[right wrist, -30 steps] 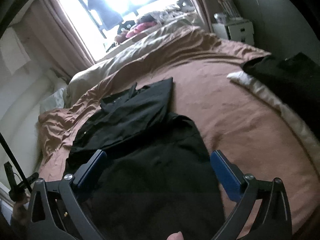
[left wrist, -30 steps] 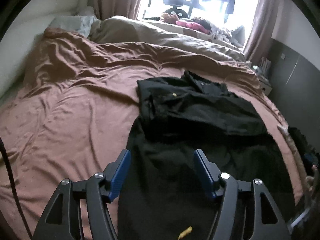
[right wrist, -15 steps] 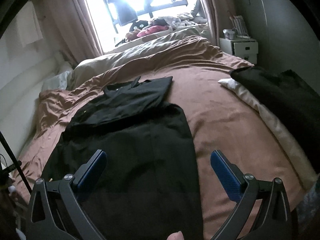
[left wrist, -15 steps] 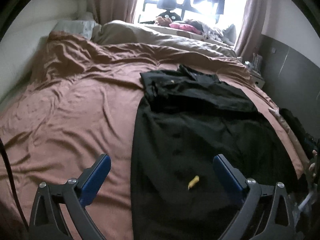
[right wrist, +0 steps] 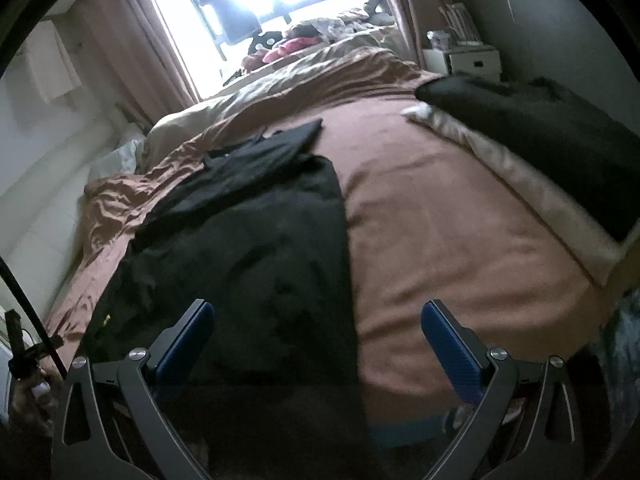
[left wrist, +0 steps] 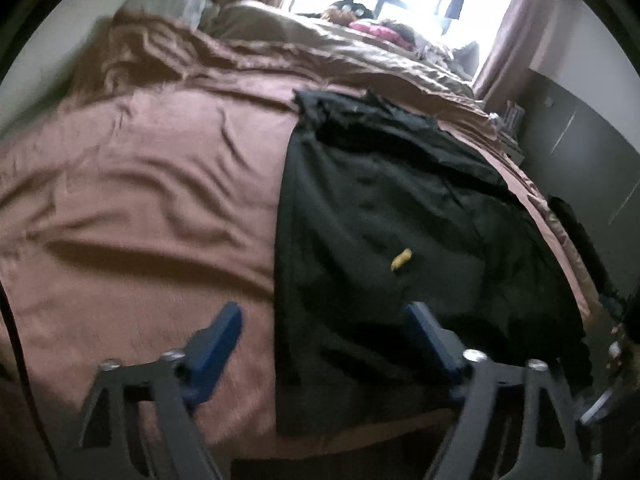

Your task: Fold large clothes

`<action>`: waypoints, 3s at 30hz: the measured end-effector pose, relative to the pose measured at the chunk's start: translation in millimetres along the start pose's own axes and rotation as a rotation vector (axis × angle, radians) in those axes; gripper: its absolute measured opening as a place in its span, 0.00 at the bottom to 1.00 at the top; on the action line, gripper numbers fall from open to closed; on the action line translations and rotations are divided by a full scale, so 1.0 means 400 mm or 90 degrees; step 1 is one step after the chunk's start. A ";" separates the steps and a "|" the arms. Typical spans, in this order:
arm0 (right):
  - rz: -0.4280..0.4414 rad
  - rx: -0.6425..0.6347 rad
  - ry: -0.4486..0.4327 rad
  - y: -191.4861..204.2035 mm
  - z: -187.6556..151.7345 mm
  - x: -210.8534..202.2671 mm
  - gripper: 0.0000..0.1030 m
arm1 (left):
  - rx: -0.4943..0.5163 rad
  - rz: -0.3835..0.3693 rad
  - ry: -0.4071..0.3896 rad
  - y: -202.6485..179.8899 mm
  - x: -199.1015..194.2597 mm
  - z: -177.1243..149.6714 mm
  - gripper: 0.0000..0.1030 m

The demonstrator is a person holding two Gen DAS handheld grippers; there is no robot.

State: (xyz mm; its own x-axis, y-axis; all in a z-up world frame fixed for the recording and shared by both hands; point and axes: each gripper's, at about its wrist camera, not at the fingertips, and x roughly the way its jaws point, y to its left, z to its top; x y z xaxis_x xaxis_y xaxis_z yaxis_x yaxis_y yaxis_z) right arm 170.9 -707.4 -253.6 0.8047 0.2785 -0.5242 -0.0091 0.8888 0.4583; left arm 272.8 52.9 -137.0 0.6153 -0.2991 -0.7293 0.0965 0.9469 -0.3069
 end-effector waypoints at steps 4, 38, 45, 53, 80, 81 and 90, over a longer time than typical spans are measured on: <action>0.024 0.022 0.030 -0.031 -0.040 0.012 0.90 | -0.027 -0.012 0.025 0.028 0.023 -0.046 0.68; 0.127 0.190 0.056 -0.050 -0.130 0.144 0.02 | -0.204 -0.120 0.061 0.112 0.064 -0.074 0.18; 0.145 0.147 -0.011 0.015 -0.075 0.035 0.00 | -0.208 -0.157 -0.030 0.093 -0.051 -0.040 0.06; 0.204 0.114 -0.074 0.064 -0.062 -0.128 0.00 | -0.205 -0.174 -0.106 0.063 -0.209 -0.008 0.06; 0.210 0.094 -0.089 0.053 -0.273 -0.463 0.00 | -0.219 -0.133 -0.189 0.016 -0.591 -0.299 0.06; 0.214 0.101 -0.097 0.052 -0.264 -0.463 0.00 | -0.214 -0.136 -0.194 0.015 -0.590 -0.288 0.06; 0.246 0.109 -0.158 0.107 -0.145 -0.436 0.00 | -0.177 -0.162 -0.258 -0.020 -0.604 -0.110 0.06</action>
State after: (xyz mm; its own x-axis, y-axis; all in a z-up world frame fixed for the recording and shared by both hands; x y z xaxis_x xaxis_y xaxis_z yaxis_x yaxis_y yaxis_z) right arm -4.3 -696.8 -184.1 0.8791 0.4626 -0.1149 -0.2544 0.6592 0.7076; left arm 89.0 112.5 14.9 0.8565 -0.3930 -0.3347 0.1048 0.7672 -0.6327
